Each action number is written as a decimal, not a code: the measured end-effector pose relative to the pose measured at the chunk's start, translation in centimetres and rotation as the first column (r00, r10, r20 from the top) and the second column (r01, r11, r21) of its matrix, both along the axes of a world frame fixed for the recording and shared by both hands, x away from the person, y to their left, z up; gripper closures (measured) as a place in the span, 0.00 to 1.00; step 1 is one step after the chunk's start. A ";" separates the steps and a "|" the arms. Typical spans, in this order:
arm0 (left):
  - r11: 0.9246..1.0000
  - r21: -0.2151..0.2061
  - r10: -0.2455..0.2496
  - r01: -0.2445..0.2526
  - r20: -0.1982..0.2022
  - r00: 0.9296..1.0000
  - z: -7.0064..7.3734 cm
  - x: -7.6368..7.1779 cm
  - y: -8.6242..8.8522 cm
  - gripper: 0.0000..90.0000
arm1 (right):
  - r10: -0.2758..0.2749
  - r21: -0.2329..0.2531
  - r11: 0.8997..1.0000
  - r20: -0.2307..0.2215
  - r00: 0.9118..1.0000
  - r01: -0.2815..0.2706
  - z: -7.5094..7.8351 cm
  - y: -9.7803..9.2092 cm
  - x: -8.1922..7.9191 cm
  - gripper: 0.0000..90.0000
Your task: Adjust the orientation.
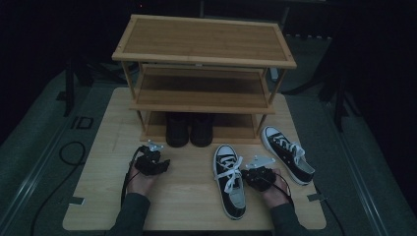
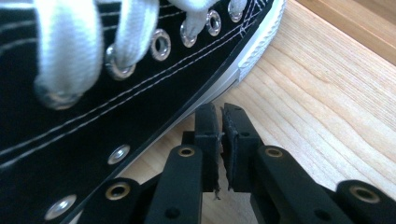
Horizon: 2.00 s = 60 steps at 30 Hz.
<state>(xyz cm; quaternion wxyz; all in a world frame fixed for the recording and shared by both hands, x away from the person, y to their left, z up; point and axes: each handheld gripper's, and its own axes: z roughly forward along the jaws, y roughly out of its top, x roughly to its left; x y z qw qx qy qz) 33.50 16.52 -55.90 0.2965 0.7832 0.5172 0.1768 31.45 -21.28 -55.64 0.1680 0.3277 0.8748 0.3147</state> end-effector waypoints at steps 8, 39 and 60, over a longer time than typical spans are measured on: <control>1.000 -0.004 0.001 -0.001 0.003 1.000 0.0 -0.1 0.0 0.61 | -0.025 -0.017 1.000 0.027 0.999 0.025 1.4 -1.1 -0.5 0.89; 1.000 -0.022 -0.007 0.007 0.030 1.000 -0.3 -0.4 0.3 0.60 | -0.242 -0.059 0.967 0.088 0.966 0.248 7.2 -9.9 0.6 0.68; 1.000 -0.027 -0.012 0.012 0.032 0.999 -0.4 -0.6 0.5 0.60 | -0.327 -0.110 0.939 0.006 0.945 0.325 5.6 -12.5 3.6 0.73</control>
